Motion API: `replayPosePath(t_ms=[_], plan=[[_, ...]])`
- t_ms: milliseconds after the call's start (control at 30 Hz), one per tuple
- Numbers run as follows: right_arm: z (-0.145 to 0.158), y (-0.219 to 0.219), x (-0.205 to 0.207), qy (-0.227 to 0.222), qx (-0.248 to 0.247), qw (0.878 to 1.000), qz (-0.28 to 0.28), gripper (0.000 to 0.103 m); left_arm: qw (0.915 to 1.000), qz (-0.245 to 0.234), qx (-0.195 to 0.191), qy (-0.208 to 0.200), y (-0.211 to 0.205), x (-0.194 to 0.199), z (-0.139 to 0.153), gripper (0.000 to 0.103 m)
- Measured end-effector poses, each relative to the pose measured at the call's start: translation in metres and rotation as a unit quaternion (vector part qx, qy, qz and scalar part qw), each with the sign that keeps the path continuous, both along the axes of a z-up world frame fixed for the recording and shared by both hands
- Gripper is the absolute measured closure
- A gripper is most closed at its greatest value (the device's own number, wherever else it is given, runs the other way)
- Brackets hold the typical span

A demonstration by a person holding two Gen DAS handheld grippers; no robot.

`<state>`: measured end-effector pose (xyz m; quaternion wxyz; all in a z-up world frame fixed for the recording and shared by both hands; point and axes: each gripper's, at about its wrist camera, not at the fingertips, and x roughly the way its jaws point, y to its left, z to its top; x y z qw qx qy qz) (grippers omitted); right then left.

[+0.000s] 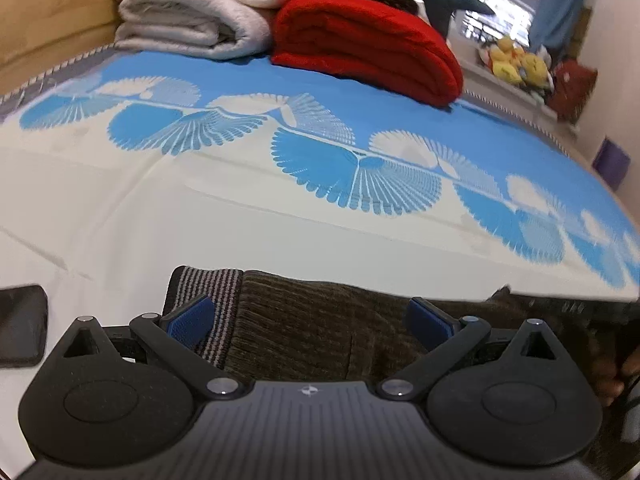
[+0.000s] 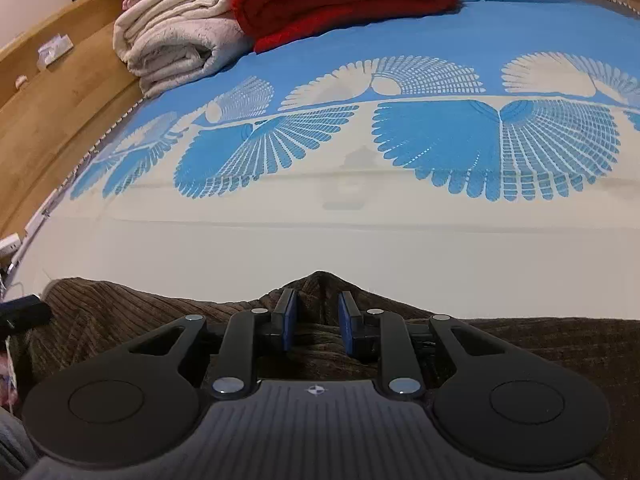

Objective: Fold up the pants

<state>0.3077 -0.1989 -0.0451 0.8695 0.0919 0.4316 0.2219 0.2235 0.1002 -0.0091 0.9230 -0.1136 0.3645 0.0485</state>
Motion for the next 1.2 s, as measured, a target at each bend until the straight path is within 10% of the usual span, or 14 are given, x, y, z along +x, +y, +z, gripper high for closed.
replayPosePath(t_ms=[267,667,800,1033,1200], plan=[[0.001,-0.008,0.011,0.037,0.021,0.999,0.015,0.087,0.9999,0.013,-0.009,0.001,0.002,0.002,0.003,0.0],[-0.004,0.032,-0.001,-0.093,-0.094,0.991,-0.027,0.095,1.0,0.007,0.0,0.002,-0.001,0.002,0.002,0.0],[0.013,0.023,-0.001,-0.102,-0.106,0.984,-0.095,0.048,1.0,0.009,-0.003,0.003,-0.002,0.001,0.003,0.0],[0.062,-0.038,-0.047,-0.095,-0.097,0.986,-0.098,0.047,0.9999,-0.015,-0.007,-0.002,-0.016,-0.011,0.008,0.0],[0.038,-0.065,-0.092,-0.054,-0.163,0.982,-0.081,0.034,0.9978,-0.047,0.038,0.028,-0.049,-0.016,-0.013,0.0]])
